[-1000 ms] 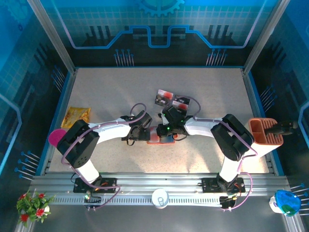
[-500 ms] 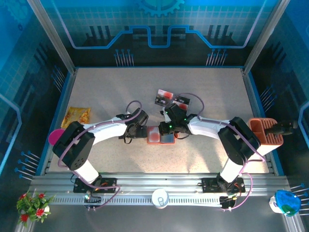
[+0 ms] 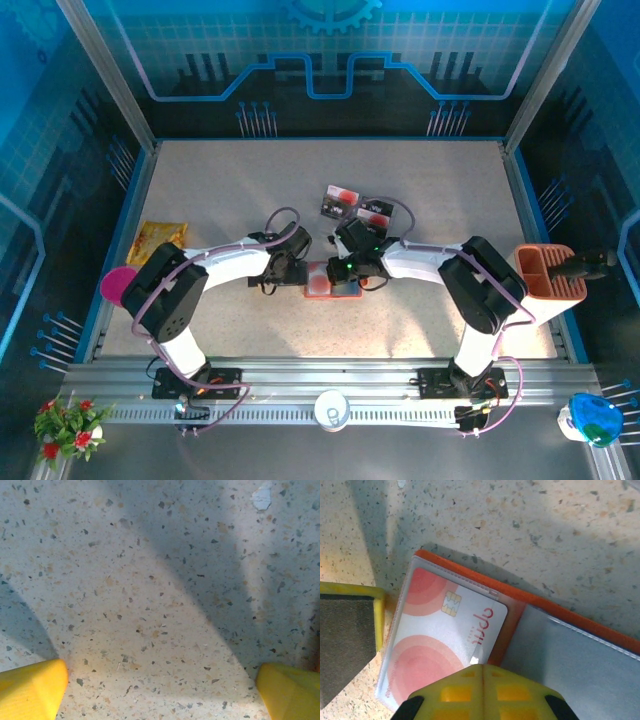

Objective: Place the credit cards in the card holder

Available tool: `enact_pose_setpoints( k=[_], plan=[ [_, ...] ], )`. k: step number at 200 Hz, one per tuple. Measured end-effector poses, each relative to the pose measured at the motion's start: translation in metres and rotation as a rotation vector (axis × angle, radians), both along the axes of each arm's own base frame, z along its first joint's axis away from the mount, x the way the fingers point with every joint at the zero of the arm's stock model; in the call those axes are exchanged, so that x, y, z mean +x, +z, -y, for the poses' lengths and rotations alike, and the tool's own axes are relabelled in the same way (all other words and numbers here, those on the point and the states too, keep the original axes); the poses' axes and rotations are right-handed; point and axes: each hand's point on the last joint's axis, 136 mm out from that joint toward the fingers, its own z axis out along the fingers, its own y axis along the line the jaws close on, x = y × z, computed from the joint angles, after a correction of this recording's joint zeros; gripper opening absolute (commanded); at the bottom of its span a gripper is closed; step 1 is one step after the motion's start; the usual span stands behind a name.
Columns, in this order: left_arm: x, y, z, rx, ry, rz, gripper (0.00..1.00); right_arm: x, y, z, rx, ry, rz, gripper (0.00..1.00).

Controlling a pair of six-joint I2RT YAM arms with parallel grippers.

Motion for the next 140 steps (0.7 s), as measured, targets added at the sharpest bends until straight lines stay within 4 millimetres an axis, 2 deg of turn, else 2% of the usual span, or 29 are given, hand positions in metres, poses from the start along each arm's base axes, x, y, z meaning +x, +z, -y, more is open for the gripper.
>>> enact_pose_setpoints(
  k=[34,99,117,140],
  plan=[
    [0.001,0.000,0.001,0.006,-0.014,-0.004,0.99,-0.002,0.000,-0.008,0.000,0.018,0.000,0.00],
    [0.001,0.000,0.001,0.007,-0.016,-0.005,0.99,-0.003,0.000,-0.009,0.001,0.021,-0.002,0.00],
    [0.000,0.002,0.000,0.009,-0.016,-0.006,0.99,-0.003,0.009,-0.008,0.013,0.020,0.008,0.00],
    [0.000,0.007,-0.001,0.006,-0.013,0.003,0.99,0.002,0.035,-0.005,0.054,0.008,0.051,0.01]
  ],
)
